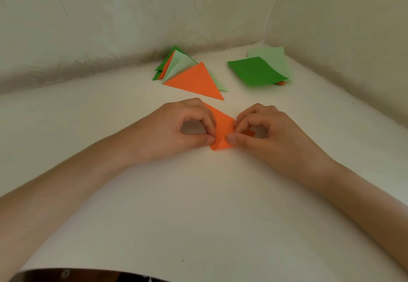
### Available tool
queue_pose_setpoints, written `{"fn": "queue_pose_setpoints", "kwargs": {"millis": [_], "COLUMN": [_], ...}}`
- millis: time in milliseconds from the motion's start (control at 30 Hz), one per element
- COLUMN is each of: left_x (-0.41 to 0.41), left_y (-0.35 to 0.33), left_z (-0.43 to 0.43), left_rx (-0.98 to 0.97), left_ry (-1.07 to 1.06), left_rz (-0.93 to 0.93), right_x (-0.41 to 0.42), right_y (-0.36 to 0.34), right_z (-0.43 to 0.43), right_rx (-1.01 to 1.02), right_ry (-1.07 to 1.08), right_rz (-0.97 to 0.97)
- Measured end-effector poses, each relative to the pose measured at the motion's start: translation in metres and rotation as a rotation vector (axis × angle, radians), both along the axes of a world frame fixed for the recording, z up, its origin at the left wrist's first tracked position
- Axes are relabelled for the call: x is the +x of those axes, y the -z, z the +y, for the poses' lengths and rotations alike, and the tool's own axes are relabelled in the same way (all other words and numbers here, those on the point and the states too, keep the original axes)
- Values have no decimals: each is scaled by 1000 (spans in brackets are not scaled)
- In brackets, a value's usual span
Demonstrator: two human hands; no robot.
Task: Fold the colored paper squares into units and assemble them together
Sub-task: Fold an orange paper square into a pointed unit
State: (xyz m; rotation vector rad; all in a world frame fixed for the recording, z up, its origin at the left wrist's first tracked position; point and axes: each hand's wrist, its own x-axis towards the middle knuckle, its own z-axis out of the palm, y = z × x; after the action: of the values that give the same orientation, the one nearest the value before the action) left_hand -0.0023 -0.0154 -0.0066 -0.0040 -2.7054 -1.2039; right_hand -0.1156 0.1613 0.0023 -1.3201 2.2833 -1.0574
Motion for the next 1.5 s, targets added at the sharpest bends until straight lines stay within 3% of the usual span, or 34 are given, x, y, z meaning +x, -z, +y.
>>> {"fn": "queue_pose_setpoints", "kwargs": {"millis": [433,667,1000,1267,1500], "left_x": [-2,13,25,25,23], "left_y": [-3,-10,-9,-9,-2], "left_z": [-3,-9,-3,-2,-3], "left_rx": [-4,-294,-520,-508,-416], "left_ry": [17,210,193,188,147], "left_rz": [-20,11,12,45,119], "right_x": [7,6,2,5,-25], "right_y": [6,8,9,11,-8], "right_z": [-8,-8,-6,-7,17], "right_rx": [91,77,126,144,35], "right_ry": [59,53,14,12,-214], "right_rz": [224,280,364,327,174]}}
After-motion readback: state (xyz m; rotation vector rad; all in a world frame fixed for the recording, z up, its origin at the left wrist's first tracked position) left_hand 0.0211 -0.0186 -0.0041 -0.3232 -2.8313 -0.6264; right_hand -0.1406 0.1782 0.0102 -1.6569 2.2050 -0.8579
